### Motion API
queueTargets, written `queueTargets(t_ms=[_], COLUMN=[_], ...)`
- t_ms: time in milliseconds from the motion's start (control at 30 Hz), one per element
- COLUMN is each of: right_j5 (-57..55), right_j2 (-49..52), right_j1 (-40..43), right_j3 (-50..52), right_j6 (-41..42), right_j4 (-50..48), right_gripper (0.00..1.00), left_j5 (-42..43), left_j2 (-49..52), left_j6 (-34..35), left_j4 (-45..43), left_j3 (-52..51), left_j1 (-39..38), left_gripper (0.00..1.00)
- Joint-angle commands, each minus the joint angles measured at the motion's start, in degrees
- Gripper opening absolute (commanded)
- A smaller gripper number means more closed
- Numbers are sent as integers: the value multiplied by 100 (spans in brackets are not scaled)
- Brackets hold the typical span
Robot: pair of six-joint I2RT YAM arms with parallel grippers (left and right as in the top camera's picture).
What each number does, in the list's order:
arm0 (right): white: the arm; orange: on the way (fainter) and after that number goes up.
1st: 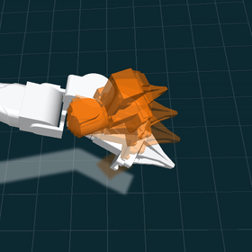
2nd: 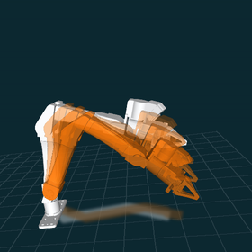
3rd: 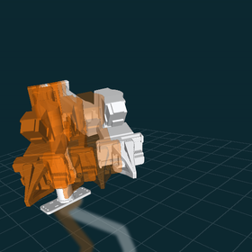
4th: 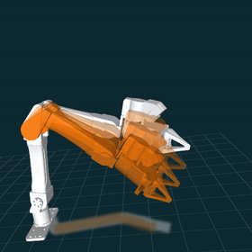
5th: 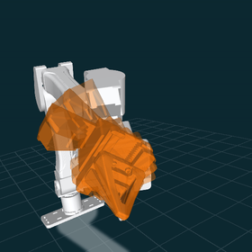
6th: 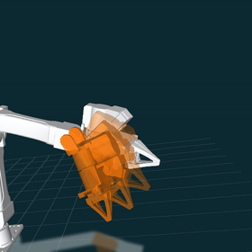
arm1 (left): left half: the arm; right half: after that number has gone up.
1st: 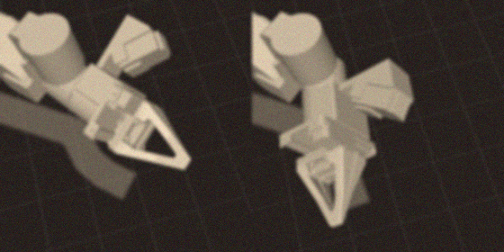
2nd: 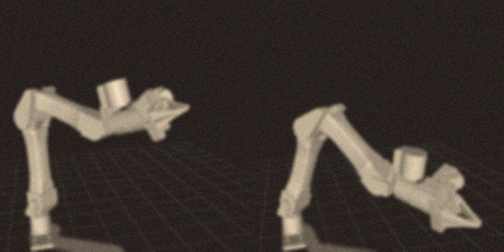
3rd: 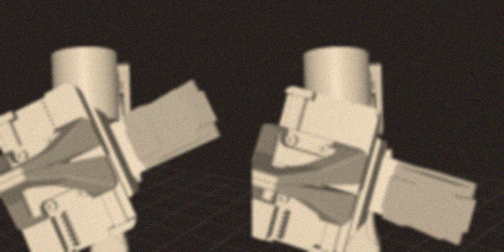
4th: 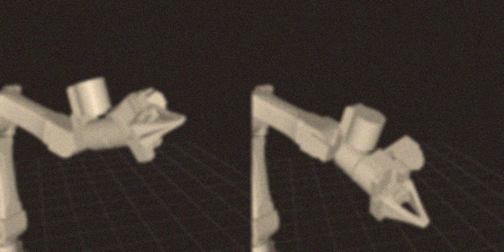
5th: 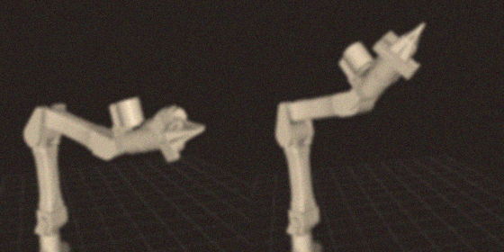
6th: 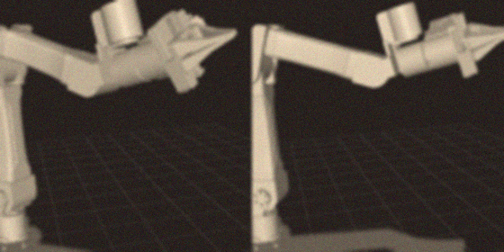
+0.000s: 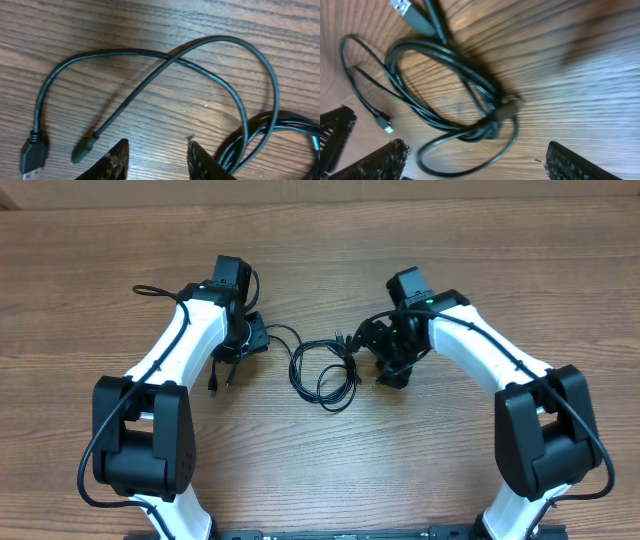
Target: Untangle cables
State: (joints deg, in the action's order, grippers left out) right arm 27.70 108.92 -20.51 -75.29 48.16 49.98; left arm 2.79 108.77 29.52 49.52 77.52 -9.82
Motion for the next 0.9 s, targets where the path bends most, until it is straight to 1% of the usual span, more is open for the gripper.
queueTargets(t_ms=[0,67,133,167,200,233,300,500,700,867], right_j5=[-103,-315,-579,-699,-885,-1038,-1272,-1582,-1720,-1718], right_j2=[-15,-15,-15,-15,-15,-15,-15,-15,0,131], right_j1=[-330,-494,-654,-715,-793,-855,-960,-1104,-1104,-1104], right_j3=[-42,-42,-39,-39,-39,-39,-37,-31,7,7], right_j6=[929,1161,1388,1488,1615,1685,1705,1829,1856,1937], right_j4=[-262,-398,-476,-496,-505,-518,-579,-741,-846,-828], right_gripper=[86,84,80,79,79,79,74,61,53,54], left_j5=[-177,-282,-295,-299,-302,-313,-328,-317,-323,-321], left_j2=[-42,-42,-42,-42,-42,-42,-42,-42,-42,-42], left_j6=[-275,-275,-275,-275,-275,-275,-273,-240,-229,-229], left_j4=[17,17,17,17,17,17,22,-83,-330,-330], left_j3=[-42,-63,-109,-131,-155,-195,-256,-280,-280,-280], left_j1=[17,17,17,17,17,17,15,15,15,15], left_gripper=[45,50,58,61,65,72,100,100,100,100])
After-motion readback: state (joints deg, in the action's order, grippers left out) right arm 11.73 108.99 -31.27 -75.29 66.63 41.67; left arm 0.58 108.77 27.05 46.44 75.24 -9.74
